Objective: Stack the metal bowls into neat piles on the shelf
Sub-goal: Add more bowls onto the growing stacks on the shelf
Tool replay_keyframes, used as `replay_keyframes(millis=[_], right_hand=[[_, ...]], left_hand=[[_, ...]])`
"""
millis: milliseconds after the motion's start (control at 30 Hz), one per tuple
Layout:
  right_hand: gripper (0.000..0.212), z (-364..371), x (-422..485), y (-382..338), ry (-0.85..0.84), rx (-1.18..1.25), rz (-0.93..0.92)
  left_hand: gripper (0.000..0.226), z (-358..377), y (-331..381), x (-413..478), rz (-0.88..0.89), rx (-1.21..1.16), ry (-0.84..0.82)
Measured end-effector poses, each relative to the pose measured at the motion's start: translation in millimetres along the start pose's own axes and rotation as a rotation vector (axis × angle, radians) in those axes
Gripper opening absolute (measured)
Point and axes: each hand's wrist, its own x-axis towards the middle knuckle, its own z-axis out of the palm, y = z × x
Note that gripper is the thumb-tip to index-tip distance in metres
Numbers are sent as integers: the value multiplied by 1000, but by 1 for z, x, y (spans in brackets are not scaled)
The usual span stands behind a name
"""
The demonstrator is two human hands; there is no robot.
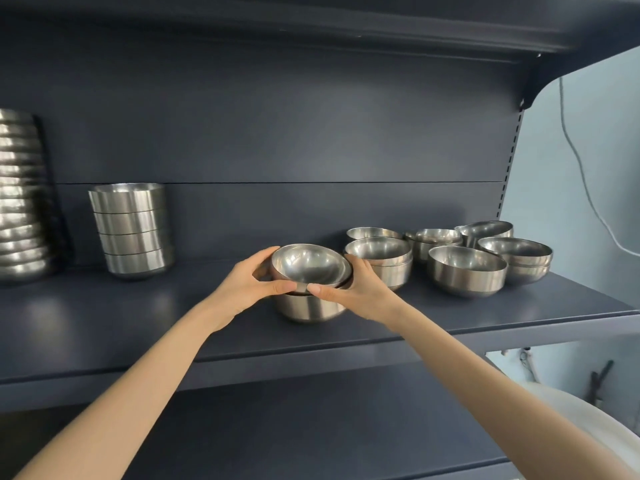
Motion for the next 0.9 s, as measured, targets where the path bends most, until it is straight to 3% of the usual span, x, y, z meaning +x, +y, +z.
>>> replay_keyframes(millis=[200,567,733,900], right_hand=[[85,7,12,-22,-51,116,10],[89,11,23,-54,66,117,-128],[86,23,28,-84,82,133,-182],[79,56,32,-129,49,209,-224]], left_hand=[[50,-21,-5,6,42,-18,7],[55,-47,4,15,165,-80,-18],[66,-73,10,8,189,-137,70],[58,-116,16,-17,225,-152,164]])
